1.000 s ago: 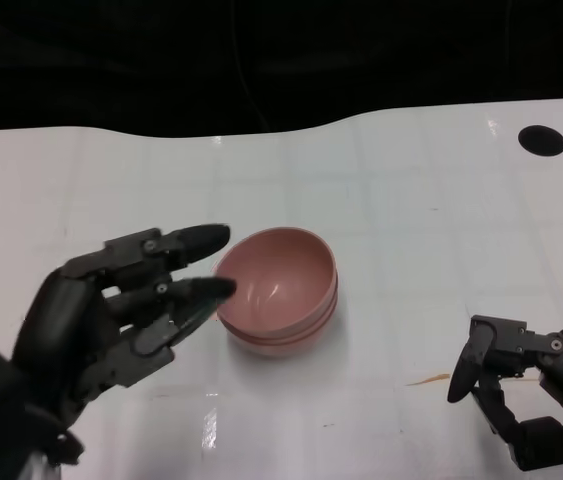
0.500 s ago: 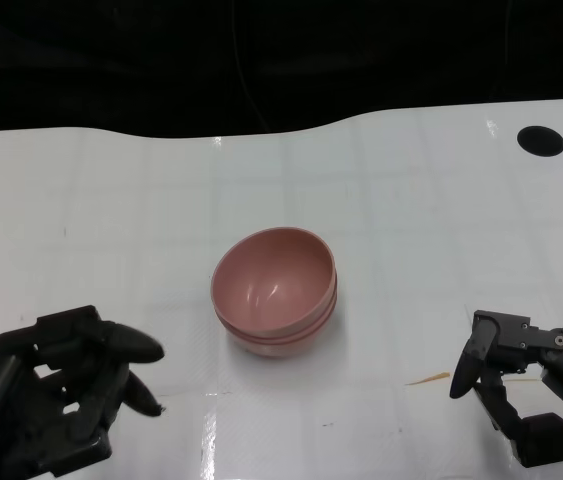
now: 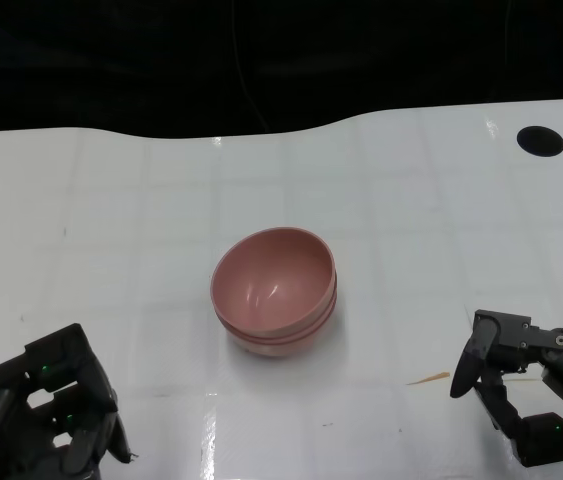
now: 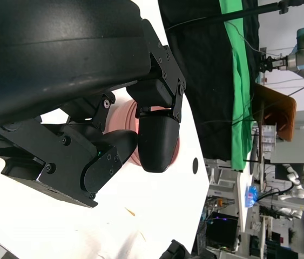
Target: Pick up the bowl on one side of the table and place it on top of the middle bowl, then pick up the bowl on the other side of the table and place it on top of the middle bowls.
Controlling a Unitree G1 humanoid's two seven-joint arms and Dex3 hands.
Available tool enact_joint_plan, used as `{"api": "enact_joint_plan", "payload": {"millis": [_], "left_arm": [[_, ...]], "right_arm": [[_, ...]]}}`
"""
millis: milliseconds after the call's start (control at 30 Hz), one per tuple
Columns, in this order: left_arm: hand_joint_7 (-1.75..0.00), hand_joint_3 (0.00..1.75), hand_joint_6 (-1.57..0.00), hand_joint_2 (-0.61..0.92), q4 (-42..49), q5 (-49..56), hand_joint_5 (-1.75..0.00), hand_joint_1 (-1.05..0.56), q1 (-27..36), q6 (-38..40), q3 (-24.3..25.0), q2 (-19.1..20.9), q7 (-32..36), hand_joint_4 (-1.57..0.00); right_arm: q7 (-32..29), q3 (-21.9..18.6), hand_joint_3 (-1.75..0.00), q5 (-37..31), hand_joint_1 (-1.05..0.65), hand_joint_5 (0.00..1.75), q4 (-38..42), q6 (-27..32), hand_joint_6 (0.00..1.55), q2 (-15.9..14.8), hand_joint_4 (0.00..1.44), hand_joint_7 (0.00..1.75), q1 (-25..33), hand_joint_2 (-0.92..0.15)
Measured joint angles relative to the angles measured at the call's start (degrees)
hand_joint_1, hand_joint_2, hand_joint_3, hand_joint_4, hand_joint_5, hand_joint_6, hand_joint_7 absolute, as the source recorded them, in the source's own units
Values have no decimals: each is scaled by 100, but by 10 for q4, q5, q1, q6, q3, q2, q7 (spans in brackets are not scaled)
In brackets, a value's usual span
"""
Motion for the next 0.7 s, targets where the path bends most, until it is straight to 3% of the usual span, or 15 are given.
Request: {"api": "enact_joint_plan", "payload": {"millis": [700], "left_arm": [[-167, 124, -70, 53, 3, 12, -175, -4, -16, 9, -7, -5, 2, -80]], "right_arm": [[-14, 0, -119, -18, -9, 175, 8, -13, 70, 1, 89, 172, 0, -52]]}}
